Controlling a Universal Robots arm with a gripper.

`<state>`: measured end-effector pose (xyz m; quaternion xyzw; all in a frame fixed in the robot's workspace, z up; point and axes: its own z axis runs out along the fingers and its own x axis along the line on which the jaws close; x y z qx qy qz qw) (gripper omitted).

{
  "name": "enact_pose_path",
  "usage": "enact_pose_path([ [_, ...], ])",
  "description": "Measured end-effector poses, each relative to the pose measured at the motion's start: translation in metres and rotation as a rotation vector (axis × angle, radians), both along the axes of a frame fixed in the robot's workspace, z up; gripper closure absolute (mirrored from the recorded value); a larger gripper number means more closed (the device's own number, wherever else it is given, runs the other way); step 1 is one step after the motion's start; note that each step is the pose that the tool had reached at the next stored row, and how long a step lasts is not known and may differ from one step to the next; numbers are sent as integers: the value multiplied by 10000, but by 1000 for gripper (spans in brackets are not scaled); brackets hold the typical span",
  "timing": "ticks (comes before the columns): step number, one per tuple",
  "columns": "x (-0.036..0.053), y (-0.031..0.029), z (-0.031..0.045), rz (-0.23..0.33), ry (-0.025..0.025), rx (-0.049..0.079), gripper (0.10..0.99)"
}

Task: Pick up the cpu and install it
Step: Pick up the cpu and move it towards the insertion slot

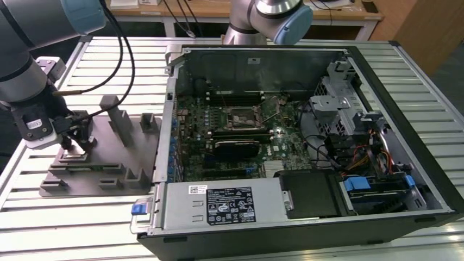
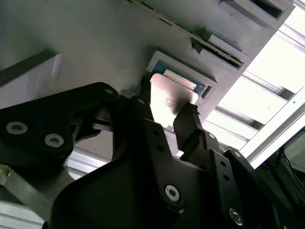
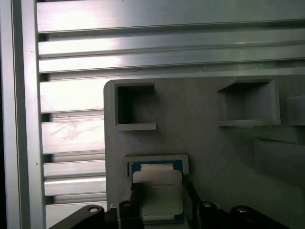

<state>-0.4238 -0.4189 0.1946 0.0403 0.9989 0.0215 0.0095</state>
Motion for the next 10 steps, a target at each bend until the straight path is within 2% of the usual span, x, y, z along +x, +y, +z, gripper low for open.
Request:
enact_pose_path([
  [1,0,0,0,0,0,0,620],
  [3,0,0,-1,0,0,0,502],
  [4,0,0,-1,0,0,0,502],
  [6,0,0,-1,-1,0,0,384],
  [8,0,0,-2,-1,0,0,384],
  [9,0,0,-2,0,0,0,322],
  [10,0,0,-2,0,0,0,322],
])
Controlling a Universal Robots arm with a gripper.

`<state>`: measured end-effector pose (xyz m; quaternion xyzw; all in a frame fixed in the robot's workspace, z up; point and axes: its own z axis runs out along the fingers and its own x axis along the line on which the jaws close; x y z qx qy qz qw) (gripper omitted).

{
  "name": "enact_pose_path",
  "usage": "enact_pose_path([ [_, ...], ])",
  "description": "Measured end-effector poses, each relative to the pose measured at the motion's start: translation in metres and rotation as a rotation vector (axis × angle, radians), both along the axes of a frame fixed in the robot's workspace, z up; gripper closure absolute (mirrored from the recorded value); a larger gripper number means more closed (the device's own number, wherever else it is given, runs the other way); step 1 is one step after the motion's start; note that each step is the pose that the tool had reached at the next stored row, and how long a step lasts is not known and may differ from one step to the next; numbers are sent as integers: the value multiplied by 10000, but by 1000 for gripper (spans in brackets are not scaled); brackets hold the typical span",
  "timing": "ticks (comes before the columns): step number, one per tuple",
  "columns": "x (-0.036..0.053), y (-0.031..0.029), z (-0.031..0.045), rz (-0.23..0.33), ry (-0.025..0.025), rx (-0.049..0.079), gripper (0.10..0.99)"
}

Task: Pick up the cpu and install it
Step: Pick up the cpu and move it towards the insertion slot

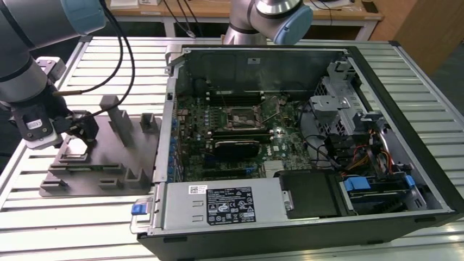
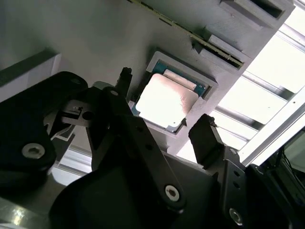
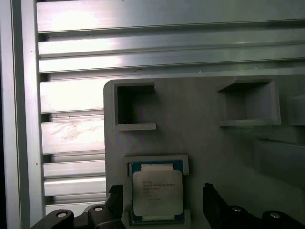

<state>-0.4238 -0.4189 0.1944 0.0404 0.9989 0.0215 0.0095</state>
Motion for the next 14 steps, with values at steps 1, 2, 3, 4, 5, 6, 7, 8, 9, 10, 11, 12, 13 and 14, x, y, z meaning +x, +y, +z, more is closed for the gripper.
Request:
enact_pose_path([
  [1,0,0,-3,5,-2,1,322],
  [2,0,0,-6,16,-1,1,322],
  [3,0,0,-9,27,-1,1,322],
  [4,-2,0,-13,34,0,0,322],
  [5,-4,0,-19,37,-2,1,322],
  [6,-6,0,-26,37,-1,1,322],
  [7,-6,0,-34,38,-2,1,322],
  [8,-7,0,-40,24,1,0,322],
  [9,-7,0,-47,-4,0,1,322],
  [10,-7,0,-54,-35,0,0,322],
  [11,-7,0,-63,-57,-1,0,322],
  [12,-7,0,-72,-74,-1,1,322],
  [13,-7,0,-81,-92,-1,0,322],
  [14,-7,0,-92,-109,0,0,322],
])
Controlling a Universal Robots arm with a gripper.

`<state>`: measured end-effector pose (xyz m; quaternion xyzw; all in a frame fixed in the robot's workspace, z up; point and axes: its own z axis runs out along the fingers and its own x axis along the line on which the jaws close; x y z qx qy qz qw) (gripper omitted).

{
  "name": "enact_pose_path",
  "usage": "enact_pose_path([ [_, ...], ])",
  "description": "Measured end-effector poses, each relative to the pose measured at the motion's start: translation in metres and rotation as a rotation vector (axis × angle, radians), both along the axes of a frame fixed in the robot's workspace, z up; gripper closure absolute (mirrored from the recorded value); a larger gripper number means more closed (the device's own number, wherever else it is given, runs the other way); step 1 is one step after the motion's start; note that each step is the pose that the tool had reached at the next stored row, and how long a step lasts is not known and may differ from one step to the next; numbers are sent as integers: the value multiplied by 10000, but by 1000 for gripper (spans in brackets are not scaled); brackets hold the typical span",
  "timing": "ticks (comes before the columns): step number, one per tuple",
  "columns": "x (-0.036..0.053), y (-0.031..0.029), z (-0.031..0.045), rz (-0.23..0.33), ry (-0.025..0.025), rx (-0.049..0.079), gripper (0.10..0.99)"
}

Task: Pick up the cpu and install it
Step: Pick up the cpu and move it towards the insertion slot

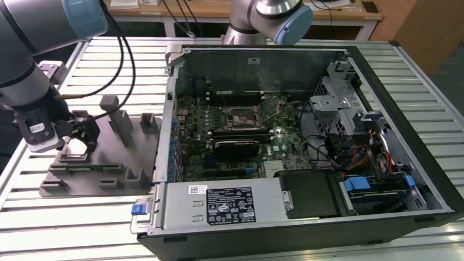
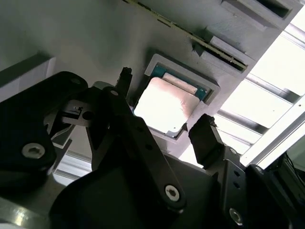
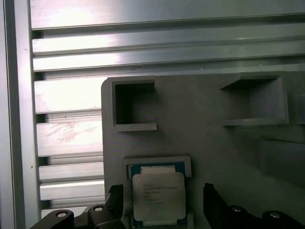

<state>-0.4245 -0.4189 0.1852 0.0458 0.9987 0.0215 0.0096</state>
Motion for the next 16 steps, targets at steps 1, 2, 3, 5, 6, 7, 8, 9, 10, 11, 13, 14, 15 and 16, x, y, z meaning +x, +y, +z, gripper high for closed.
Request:
enact_pose_path([
  [1,0,0,-10,-15,0,0,322],
  [2,0,0,-21,-22,0,0,322],
  [3,0,0,-30,-23,0,0,322],
  [5,0,0,-44,-24,1,-1,322],
  [6,-1,0,-47,-24,2,-1,322],
  [7,0,0,-48,-24,1,-1,322],
  [8,0,0,-48,-24,2,-1,322],
  [9,0,0,-48,-24,1,-1,322],
  [10,0,0,-49,-24,1,-1,322],
  [11,0,0,-49,-24,0,0,322],
  [13,0,0,-50,-24,0,0,322],
  [14,0,0,-50,-24,1,0,337],
  [15,0,0,-50,-24,0,0,337],
  [16,0,0,-50,-24,0,0,408],
])
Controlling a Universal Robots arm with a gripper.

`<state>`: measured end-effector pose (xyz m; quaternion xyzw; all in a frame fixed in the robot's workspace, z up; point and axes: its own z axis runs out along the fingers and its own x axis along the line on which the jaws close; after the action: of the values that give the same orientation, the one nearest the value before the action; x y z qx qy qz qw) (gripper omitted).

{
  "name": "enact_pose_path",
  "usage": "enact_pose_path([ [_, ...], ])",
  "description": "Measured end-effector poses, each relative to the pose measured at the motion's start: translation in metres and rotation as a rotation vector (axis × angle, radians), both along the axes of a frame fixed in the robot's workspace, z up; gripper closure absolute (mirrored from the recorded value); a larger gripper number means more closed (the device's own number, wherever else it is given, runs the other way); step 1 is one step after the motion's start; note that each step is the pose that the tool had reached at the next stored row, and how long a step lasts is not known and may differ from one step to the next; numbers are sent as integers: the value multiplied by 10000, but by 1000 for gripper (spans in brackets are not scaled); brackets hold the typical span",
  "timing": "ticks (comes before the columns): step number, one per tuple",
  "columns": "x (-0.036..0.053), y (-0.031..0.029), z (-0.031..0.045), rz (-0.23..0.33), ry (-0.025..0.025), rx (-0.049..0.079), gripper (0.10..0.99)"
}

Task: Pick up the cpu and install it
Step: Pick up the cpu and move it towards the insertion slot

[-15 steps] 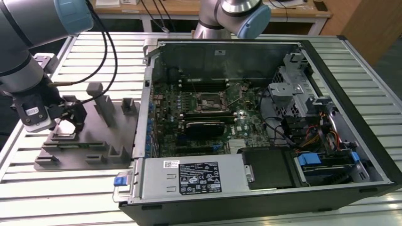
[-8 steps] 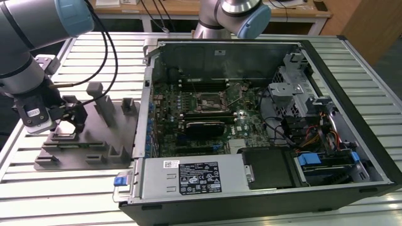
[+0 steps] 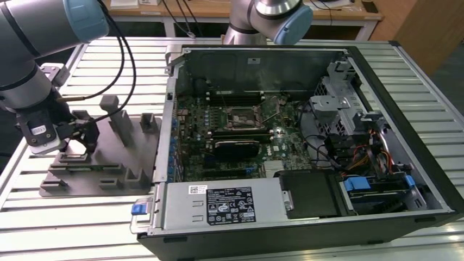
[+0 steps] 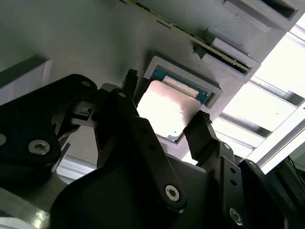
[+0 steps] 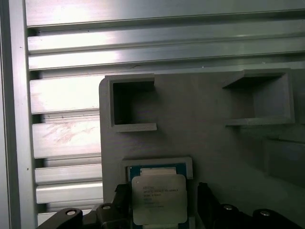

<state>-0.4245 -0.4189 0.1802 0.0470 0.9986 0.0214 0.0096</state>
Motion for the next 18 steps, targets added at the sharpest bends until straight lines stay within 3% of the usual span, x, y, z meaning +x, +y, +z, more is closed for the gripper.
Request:
enact_pose_path([
  [4,0,0,0,0,1,0,424],
  [7,0,0,-1,1,1,-1,537],
  [14,0,0,-2,22,0,0,541],
  [18,0,0,-4,470,0,0,541],
])
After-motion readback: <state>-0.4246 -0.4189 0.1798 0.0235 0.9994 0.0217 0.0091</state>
